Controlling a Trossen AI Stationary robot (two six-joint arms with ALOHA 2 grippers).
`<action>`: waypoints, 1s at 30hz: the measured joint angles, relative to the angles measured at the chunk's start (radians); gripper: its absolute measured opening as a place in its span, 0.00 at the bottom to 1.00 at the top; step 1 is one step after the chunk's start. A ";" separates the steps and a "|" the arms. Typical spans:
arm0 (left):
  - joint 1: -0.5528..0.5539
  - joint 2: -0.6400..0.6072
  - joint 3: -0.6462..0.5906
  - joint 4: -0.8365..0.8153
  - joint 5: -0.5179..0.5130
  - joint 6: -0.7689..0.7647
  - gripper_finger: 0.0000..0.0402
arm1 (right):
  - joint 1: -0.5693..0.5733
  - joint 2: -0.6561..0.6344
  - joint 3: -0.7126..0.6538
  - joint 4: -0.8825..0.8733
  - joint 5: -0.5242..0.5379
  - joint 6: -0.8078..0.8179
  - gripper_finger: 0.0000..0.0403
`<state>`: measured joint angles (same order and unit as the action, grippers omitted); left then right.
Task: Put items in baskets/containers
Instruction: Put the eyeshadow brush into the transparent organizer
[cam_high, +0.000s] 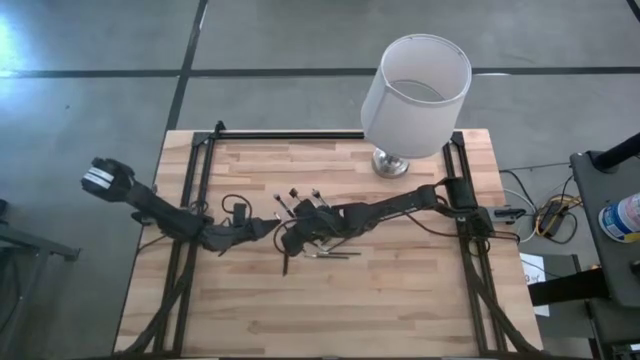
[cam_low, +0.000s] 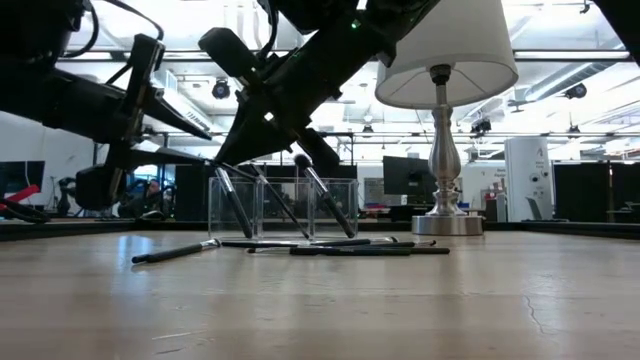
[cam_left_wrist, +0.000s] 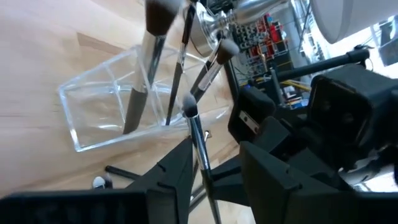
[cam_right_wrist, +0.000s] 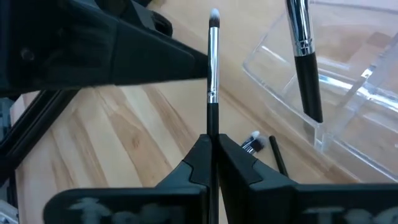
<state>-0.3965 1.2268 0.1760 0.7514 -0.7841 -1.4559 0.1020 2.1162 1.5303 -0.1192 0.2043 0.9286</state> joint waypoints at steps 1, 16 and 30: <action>0.000 0.012 0.008 0.000 0.000 0.000 0.31 | 0.000 0.000 0.000 0.000 0.000 0.003 0.03; 0.006 0.056 0.018 -0.008 -0.026 -0.001 0.31 | 0.005 0.000 -0.001 -0.003 0.002 -0.007 0.02; 0.035 0.057 0.048 -0.019 -0.013 0.067 0.31 | 0.005 0.000 -0.001 -0.003 -0.003 -0.016 0.02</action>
<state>-0.3613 1.2839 0.2241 0.7326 -0.7966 -1.3891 0.1070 2.1162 1.5295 -0.1226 0.2016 0.9127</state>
